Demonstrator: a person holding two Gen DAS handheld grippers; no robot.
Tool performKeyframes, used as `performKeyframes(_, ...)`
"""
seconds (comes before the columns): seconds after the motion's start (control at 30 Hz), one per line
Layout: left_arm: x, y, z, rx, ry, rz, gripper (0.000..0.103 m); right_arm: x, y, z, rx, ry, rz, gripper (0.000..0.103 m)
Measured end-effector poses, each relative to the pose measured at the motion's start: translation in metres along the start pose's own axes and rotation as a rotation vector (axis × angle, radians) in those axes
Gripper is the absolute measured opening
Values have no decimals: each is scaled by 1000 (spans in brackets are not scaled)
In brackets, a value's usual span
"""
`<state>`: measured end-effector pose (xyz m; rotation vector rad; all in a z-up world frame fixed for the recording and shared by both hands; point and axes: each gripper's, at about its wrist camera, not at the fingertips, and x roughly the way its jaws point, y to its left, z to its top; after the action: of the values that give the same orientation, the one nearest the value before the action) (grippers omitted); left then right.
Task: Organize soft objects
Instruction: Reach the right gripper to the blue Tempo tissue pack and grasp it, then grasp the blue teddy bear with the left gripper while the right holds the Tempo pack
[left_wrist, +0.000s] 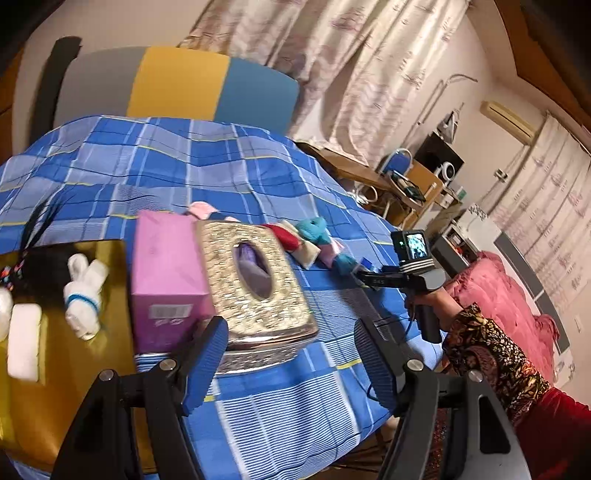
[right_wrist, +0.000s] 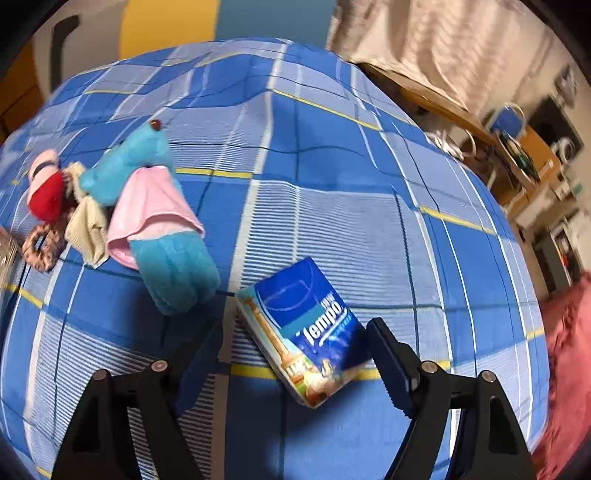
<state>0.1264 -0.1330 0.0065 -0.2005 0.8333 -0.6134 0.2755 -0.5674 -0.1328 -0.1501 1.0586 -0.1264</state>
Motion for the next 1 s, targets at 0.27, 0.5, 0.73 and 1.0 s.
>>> performKeyframes(0.27, 22, -39, 13, 62, 24, -51, 72, -9, -1, -12, -8, -23, 24, 55)
performKeyframes(0.5, 29, -66, 20, 128, 27, -70, 72, 6, -4, -10, 32, 7, 61, 64)
performKeyframes(0.73, 61, -93, 33, 150, 72, -68, 72, -23, -7, -24, 166, 21, 118, 56)
performKeyframes(1.0, 146, -122, 67, 117, 154, -4, 72, -49, -23, -52, 416, 3, 164, 55)
